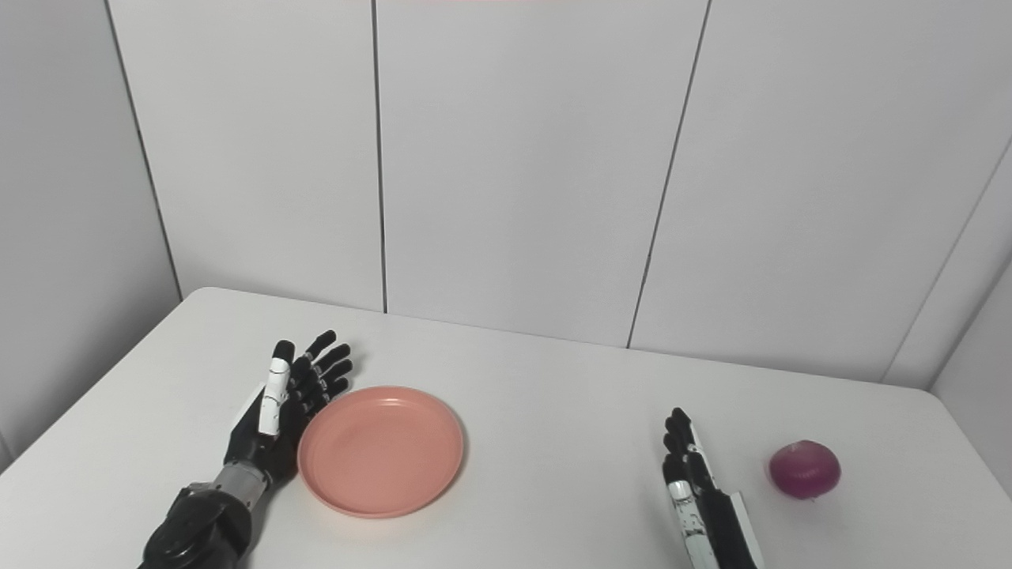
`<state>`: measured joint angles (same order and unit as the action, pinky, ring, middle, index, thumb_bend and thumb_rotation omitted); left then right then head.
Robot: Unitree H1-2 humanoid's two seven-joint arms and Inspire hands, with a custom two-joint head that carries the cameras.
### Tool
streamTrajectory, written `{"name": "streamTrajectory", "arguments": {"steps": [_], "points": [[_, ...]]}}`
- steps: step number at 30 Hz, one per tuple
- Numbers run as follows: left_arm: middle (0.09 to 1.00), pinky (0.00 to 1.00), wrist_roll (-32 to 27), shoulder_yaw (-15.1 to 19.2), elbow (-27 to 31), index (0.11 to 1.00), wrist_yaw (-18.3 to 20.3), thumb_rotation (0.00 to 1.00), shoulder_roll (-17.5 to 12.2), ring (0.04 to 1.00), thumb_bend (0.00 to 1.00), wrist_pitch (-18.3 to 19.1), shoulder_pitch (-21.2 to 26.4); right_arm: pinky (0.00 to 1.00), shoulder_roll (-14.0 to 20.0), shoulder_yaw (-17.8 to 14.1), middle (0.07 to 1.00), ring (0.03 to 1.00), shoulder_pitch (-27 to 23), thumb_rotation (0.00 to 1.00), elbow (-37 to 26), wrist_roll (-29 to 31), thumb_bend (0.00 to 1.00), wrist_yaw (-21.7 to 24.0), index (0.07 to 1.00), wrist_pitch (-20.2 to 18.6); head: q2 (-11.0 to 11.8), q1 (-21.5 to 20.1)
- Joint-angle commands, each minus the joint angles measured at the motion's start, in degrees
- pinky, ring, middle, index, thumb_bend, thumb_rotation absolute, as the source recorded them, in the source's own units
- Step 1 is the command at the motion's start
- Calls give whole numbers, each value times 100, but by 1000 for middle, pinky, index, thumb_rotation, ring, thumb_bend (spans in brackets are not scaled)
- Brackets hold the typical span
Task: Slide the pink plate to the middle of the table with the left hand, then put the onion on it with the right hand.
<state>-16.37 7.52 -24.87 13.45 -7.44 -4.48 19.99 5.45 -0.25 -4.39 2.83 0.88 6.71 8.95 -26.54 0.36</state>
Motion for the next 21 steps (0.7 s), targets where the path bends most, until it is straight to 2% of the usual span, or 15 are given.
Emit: {"name": "streamTrajectory", "arguments": {"steps": [1, 12, 21], "points": [[925, 963, 85, -58, 28, 924, -55, 1000, 81, 936, 826, -60, -2, 1000, -145, 71, 989, 999, 118, 917, 98, -19, 556, -77, 1000, -86, -10, -157], [924, 981, 56, -83, -147, 929, -34, 1000, 252, 941, 829, -222, -79, 1000, -279, 154, 984, 1000, 68, 896, 208, -180, 662, -201, 987, -59, -22, -689], [943, 1000, -3, -51, 217, 944, -131, 1000, 531, 965, 814, -147, -282, 1000, -336, 172, 991, 1000, 82, 895, 221, -173, 669, -193, 995, -86, -29, -960]]}}
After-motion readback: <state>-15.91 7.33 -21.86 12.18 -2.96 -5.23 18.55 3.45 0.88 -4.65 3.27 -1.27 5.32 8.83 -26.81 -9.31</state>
